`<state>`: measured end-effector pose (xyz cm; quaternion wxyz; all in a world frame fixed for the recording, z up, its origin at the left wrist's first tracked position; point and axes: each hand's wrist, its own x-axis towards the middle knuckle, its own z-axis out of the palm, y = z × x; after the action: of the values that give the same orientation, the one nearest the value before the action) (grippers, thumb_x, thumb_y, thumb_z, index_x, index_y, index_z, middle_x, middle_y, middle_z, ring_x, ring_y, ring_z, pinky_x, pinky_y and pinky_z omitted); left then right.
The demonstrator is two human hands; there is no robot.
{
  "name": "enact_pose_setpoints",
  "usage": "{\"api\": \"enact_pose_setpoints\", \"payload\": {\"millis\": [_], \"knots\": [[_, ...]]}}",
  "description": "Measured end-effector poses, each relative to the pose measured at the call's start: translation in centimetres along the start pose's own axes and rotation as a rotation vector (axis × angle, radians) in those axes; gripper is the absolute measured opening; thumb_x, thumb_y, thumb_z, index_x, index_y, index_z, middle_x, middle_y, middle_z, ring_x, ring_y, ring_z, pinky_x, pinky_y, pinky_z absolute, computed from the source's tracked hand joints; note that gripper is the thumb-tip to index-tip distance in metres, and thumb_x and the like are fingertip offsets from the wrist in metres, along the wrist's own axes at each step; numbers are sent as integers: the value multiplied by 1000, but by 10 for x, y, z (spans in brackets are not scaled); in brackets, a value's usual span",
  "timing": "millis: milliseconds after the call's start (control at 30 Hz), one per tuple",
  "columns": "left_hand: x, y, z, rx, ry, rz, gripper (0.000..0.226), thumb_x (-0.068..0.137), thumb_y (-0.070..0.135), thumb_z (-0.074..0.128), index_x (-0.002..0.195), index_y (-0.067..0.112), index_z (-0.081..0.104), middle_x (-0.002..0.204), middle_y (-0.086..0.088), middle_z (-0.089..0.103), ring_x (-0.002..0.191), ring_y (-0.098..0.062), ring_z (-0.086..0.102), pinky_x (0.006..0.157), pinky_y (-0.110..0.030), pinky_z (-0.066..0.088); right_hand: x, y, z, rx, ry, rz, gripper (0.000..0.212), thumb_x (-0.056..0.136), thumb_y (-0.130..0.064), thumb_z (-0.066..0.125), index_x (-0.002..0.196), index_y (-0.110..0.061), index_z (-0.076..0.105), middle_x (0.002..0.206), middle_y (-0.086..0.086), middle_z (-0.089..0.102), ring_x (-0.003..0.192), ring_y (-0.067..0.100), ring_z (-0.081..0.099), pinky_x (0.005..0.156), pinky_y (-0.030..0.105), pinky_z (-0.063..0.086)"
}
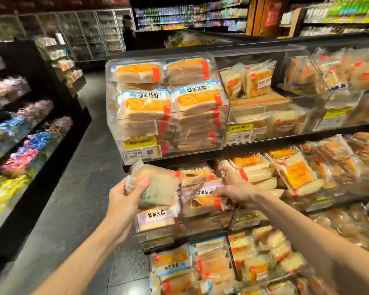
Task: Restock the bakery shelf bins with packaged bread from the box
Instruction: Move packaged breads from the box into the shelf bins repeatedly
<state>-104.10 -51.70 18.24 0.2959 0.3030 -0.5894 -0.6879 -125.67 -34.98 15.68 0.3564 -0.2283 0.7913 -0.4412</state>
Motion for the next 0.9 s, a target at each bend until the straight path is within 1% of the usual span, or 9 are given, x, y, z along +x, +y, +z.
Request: {"api": "enact_pose_setpoints", "payload": {"millis": [100, 233, 400, 533, 633, 700, 767, 833, 900], "knots": [[0, -6, -9, 23, 9, -29, 41, 83, 31, 67, 113, 4, 66, 105, -22, 72, 94, -39, 71, 66, -44, 62, 17, -3, 2, -220, 58, -8, 96, 80, -9, 80, 154, -15, 19, 131, 5, 50, 106, 14, 53, 70, 12, 45], [1, -18, -19, -8, 4, -189, 32, 92, 28, 63, 117, 6, 65, 107, -18, 74, 97, -36, 71, 88, -54, 57, 33, 7, 9, -521, 223, -91, 84, 80, -16, 81, 146, -14, 29, 131, 10, 58, 121, 28, 57, 100, 37, 46], [2, -34, -25, -161, 3, -370, 29, 92, 20, 64, 118, 8, 61, 106, -21, 73, 74, -36, 70, 81, -46, 57, 40, 21, 32, -1013, 335, -261, 60, 90, -34, 68, 141, -19, 40, 140, 8, 46, 129, 30, 43, 105, 40, 40], [7, -29, -32, -197, -7, -374, 28, 90, 12, 65, 117, 7, 60, 115, -21, 70, 88, -37, 68, 71, -42, 61, 39, 27, 36, -1119, 402, -289, 45, 95, -30, 61, 137, -18, 48, 135, 8, 46, 125, 27, 42, 102, 37, 42], [10, -25, -32, -187, -76, -301, 32, 89, 9, 64, 120, 7, 61, 114, -17, 72, 99, -34, 70, 69, -37, 59, 24, 17, 44, -741, 428, -305, 39, 97, -45, 57, 121, -15, 60, 114, 3, 63, 108, 21, 60, 87, 32, 49], [9, -24, -27, -160, -175, -237, 38, 85, 8, 66, 122, 6, 60, 113, -18, 72, 103, -34, 69, 76, -39, 59, 9, 4, 54, -161, 151, -50, 60, 96, -62, 47, 113, -8, 65, 90, 5, 73, 75, 18, 67, 64, 29, 51], [5, -24, -20, -88, -292, -143, 42, 77, 5, 72, 118, 6, 64, 111, -16, 73, 103, -32, 69, 83, -35, 58, -5, -4, 61, 268, -259, 219, 82, 93, -74, 34, 112, 0, 62, 86, 18, 72, 62, 21, 62, 50, 25, 46], [4, -26, -16, 141, -409, 25, 38, 70, -5, 80, 103, 14, 75, 112, -6, 74, 108, -21, 68, 87, -27, 55, -15, -5, 59, 495, -467, 292, 73, 97, -66, 39, 112, 1, 64, 87, 20, 69, 63, 22, 61, 45, 22, 47], [8, -31, -15, 414, -463, 171, 47, 66, -9, 83, 95, 27, 79, 123, 6, 68, 120, -3, 60, 97, -23, 48, -21, -8, 53, 615, -429, 318, 45, 95, -42, 56, 113, -2, 66, 83, 18, 68, 62, 20, 62, 44, 19, 51]]}}
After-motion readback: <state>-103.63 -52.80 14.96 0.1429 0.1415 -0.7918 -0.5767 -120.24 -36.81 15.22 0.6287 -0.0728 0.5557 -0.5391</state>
